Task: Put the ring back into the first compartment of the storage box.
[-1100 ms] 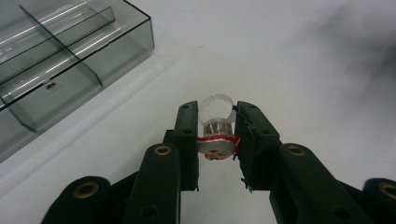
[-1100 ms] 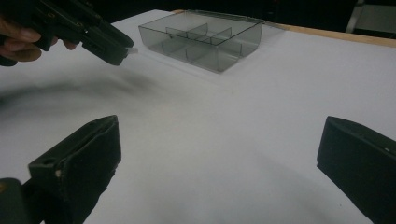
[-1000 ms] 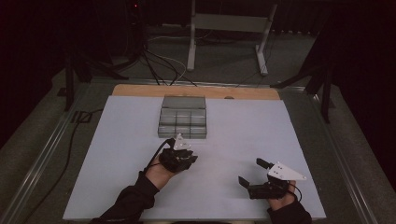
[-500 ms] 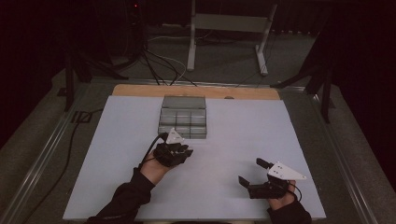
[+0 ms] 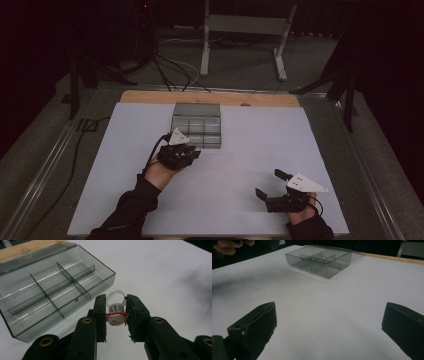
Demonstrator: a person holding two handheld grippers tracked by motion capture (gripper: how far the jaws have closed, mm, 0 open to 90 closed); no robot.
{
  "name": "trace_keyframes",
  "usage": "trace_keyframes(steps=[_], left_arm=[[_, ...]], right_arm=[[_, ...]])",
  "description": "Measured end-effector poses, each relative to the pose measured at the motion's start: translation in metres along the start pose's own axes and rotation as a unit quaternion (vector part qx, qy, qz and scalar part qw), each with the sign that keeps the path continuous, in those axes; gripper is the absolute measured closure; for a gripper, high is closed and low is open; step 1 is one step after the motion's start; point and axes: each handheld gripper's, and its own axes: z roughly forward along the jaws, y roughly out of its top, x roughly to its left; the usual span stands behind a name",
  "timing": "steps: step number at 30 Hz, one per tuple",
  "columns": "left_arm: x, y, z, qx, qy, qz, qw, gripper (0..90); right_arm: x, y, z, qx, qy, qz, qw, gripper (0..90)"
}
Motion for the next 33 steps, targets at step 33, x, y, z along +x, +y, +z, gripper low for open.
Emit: trace_keyframes(steps=[33], left_arm=[[0.066,0.013,0.019,-0.022,0.043,-0.041,0.9980,72.4]], right_arm=[[0.001,-0.001,0.001,0.004,0.002,0.000,1.0000,0.0]])
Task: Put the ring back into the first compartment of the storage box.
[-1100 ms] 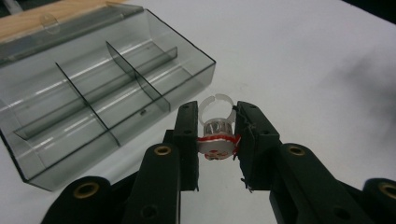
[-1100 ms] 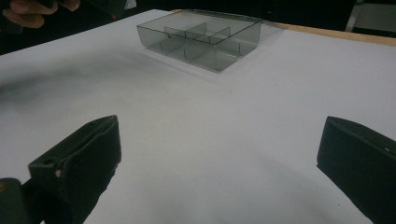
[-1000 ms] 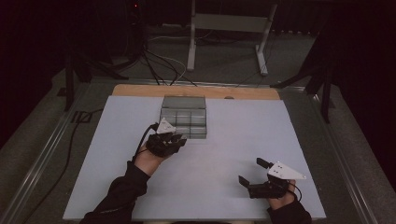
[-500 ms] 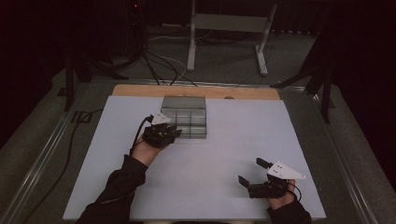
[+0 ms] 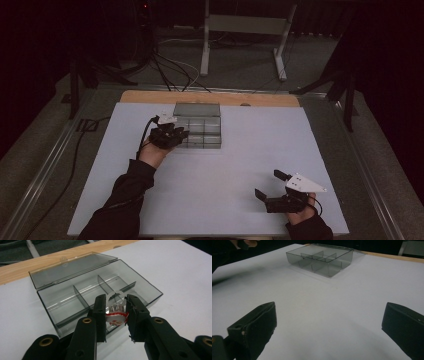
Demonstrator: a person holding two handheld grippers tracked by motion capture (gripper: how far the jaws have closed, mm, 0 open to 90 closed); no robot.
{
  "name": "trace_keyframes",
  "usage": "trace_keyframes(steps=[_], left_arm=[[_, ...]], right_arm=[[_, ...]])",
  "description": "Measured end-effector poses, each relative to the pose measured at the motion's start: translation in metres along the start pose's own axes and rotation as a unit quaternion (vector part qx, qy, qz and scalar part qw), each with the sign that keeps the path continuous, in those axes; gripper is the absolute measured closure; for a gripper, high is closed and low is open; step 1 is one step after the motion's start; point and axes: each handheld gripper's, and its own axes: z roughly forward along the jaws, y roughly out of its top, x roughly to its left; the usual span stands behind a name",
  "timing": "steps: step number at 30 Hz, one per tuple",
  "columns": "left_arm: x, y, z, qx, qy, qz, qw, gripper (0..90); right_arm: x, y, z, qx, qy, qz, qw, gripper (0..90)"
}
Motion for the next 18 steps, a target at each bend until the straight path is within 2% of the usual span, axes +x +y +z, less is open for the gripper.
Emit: trace_keyframes(steps=[8,10,18], left_arm=[[0.012,0.005,0.010,-0.001,0.000,-0.011,0.9999,72.4],[0.013,0.005,0.013,-0.002,0.002,-0.008,1.0000,72.3],[0.027,0.010,0.020,-0.001,0.010,-0.022,0.9997,72.3]], right_arm=[[0.000,0.000,0.000,0.003,-0.002,0.000,1.0000,0.0],[0.000,0.000,0.001,0.003,-0.002,0.001,1.0000,0.0],[0.001,-0.001,0.001,0.004,-0.002,0.002,1.0000,0.0]])
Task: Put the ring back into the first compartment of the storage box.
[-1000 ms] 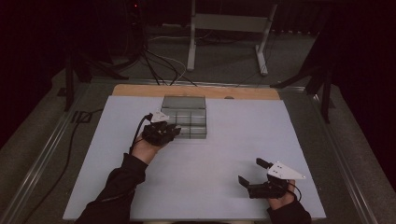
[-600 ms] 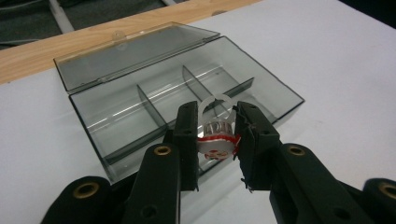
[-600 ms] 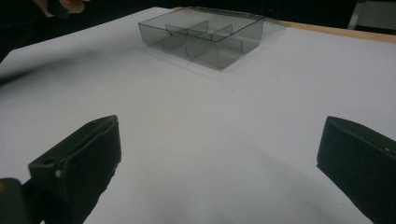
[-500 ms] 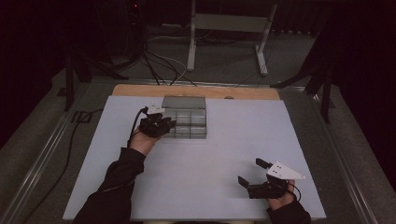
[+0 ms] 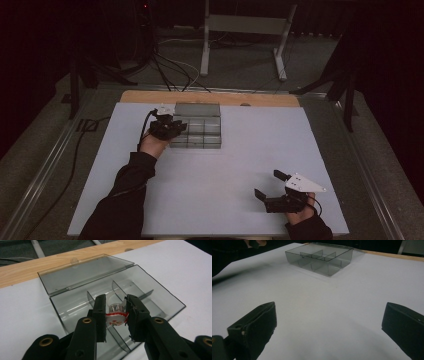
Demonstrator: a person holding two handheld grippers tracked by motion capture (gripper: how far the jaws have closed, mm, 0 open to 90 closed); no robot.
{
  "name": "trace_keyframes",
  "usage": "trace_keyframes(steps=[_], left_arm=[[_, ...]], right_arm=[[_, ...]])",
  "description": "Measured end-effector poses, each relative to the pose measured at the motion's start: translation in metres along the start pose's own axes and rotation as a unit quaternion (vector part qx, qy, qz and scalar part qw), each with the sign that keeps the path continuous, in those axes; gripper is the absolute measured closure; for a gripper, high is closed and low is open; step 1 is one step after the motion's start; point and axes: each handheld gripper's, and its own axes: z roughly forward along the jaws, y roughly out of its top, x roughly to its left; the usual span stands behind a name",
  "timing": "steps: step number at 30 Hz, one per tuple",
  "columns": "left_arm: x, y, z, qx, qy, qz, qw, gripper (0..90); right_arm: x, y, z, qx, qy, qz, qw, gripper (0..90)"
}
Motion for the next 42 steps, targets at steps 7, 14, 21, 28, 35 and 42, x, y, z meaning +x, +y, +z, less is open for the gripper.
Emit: trace_keyframes(steps=[7,14,21,28,35,42], left_arm=[[0.009,0.005,0.008,0.006,0.009,-0.008,0.9999,72.3],[0.018,0.006,0.017,0.016,0.010,-0.022,0.9996,72.2],[0.025,0.005,0.027,0.029,0.011,-0.035,0.9989,72.1],[0.028,0.003,0.032,0.037,0.014,-0.037,0.9985,72.0],[0.028,0.000,0.041,0.045,0.014,-0.040,0.9981,71.9],[0.029,-0.002,0.045,0.056,0.013,-0.047,0.9972,71.5]], right_arm=[[0.000,0.000,0.000,0.000,0.000,0.000,1.0000,0.0],[-0.001,0.000,-0.001,-0.001,0.000,-0.001,1.0000,0.0],[0.000,0.000,0.000,0.000,-0.001,0.001,1.0000,0.0],[-0.001,0.000,0.000,0.000,0.000,0.001,1.0000,0.0],[-0.001,0.000,0.000,0.000,0.000,0.002,1.0000,0.0],[-0.001,-0.001,0.000,0.001,0.002,0.004,1.0000,0.0]])
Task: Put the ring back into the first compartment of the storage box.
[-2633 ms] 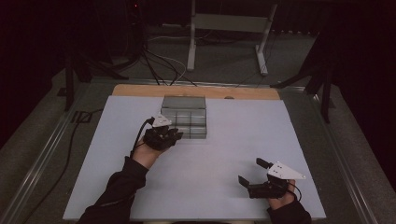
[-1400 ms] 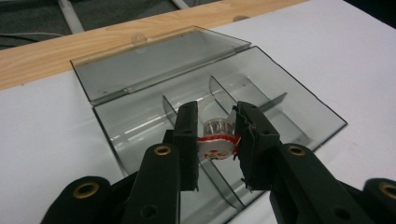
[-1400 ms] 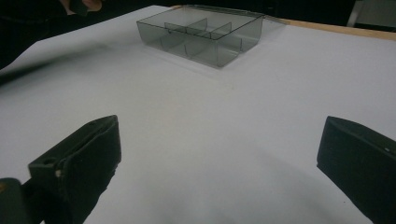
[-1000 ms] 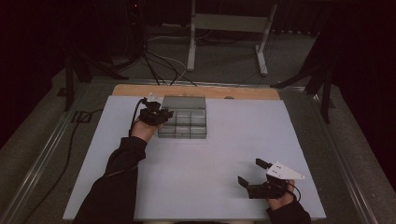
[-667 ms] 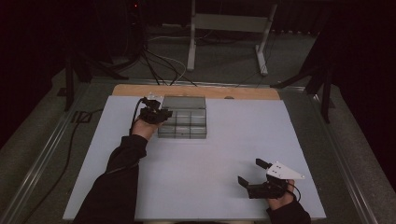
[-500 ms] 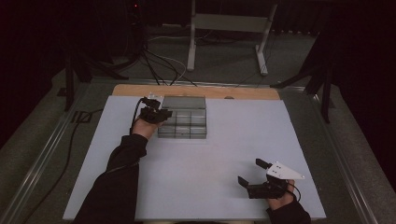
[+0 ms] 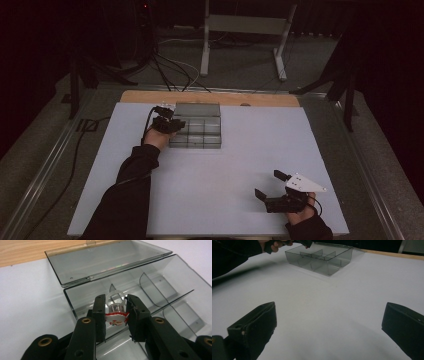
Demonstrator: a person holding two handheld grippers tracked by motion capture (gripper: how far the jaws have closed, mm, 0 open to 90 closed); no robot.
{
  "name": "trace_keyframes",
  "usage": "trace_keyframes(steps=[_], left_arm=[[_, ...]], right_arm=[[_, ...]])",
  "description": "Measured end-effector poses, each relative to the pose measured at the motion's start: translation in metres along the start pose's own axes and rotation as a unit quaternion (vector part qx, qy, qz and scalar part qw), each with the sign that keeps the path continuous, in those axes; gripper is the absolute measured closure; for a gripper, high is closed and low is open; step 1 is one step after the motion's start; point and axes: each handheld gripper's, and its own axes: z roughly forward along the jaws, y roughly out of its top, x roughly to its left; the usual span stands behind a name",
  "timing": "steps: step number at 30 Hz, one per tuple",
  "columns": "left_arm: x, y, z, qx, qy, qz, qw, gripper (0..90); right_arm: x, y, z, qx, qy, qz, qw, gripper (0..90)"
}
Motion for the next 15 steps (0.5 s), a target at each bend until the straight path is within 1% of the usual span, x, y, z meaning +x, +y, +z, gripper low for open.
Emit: trace_keyframes(steps=[1,3,4,7,9,12,15], left_arm=[[-0.0007,0.0001,0.0007,0.002,0.000,0.003,1.0000,71.3],[-0.0025,0.0001,0.0022,0.006,0.007,0.009,0.9999,71.1],[-0.0030,0.0002,0.0031,0.009,0.007,0.007,0.9999,71.1],[-0.0045,0.0005,0.0046,0.012,0.019,0.012,0.9997,70.4],[-0.0050,0.0003,0.0053,0.012,0.016,0.008,0.9998,70.2],[-0.0073,0.0004,0.0056,0.010,0.024,0.014,0.9996,69.6],[-0.0076,0.0012,0.0053,0.007,0.027,0.012,0.9995,67.2]], right_arm=[[0.0001,0.0000,0.0001,0.000,0.000,0.000,1.0000,0.0],[0.0003,0.0000,0.0003,0.001,0.001,-0.001,1.0000,0.0],[0.0005,0.0001,0.0002,0.000,0.001,-0.001,1.0000,0.0],[0.0000,0.0000,0.0001,0.000,0.001,0.000,1.0000,0.0],[-0.0001,0.0000,-0.0001,0.000,0.001,0.000,1.0000,0.0],[-0.0005,-0.0001,-0.0004,-0.001,0.002,0.003,1.0000,0.0],[-0.0013,-0.0002,-0.0006,-0.002,0.002,0.003,1.0000,0.0]])
